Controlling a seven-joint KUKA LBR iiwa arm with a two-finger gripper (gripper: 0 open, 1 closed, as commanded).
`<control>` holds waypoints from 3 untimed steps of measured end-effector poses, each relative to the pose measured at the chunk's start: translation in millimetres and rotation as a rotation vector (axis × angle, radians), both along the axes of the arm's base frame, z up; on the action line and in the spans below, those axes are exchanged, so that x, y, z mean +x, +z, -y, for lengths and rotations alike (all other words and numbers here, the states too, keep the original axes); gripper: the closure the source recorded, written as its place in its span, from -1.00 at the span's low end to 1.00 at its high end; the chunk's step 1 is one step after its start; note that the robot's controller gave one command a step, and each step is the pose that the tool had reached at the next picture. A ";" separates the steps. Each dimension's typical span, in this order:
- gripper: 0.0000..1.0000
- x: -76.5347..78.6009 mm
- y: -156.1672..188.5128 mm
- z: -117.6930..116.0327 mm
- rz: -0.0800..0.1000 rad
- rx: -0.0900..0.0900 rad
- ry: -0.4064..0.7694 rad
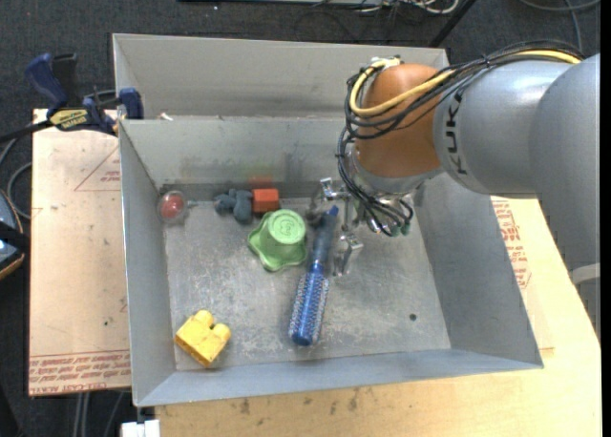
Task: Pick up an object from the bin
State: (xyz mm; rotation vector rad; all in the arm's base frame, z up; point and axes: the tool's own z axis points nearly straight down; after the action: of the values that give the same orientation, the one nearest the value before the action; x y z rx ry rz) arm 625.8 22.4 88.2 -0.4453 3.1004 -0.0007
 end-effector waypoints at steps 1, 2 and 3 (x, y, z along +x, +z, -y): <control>-1.00 12.0 -11.6 -39.2 -0.001 -0.007 0.076; -1.00 -66.2 51.8 -66.6 -0.006 -0.001 0.449; -1.00 -20.3 -12.6 -72.2 0.001 -0.003 0.720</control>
Offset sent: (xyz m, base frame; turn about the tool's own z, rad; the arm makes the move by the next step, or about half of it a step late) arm 0.0074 0.0414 -0.0182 -0.0775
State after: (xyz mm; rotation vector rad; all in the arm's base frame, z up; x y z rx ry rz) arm 605.5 94.6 75.7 -1.5090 2.7451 -0.0001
